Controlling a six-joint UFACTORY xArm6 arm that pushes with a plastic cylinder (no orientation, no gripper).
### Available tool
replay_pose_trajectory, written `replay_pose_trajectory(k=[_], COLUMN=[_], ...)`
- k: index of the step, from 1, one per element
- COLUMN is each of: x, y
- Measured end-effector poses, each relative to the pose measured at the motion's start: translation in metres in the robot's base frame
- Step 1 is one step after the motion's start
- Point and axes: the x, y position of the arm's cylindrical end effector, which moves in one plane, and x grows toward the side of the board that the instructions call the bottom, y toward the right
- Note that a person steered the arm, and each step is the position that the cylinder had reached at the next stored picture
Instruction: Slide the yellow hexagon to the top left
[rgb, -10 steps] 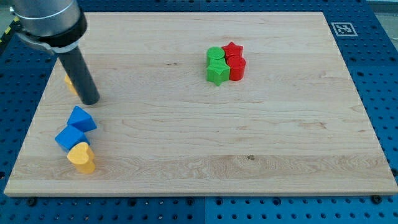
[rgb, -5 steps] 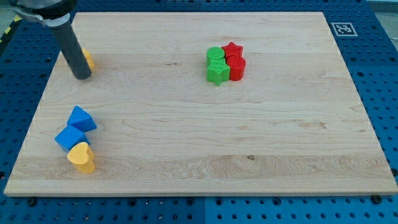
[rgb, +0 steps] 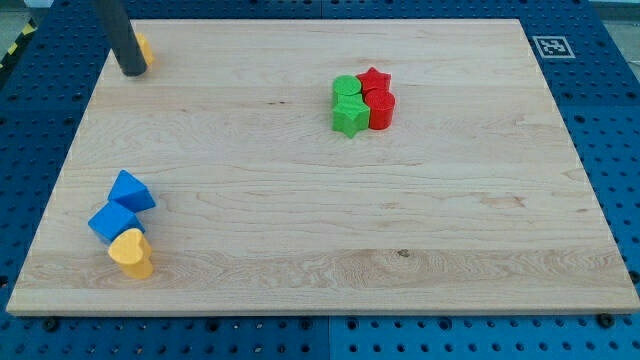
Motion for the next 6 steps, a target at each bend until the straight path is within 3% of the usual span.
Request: replay_pose_trajectory(k=[5, 6], x=[-0.041, 0.017], y=[0.000, 0.000])
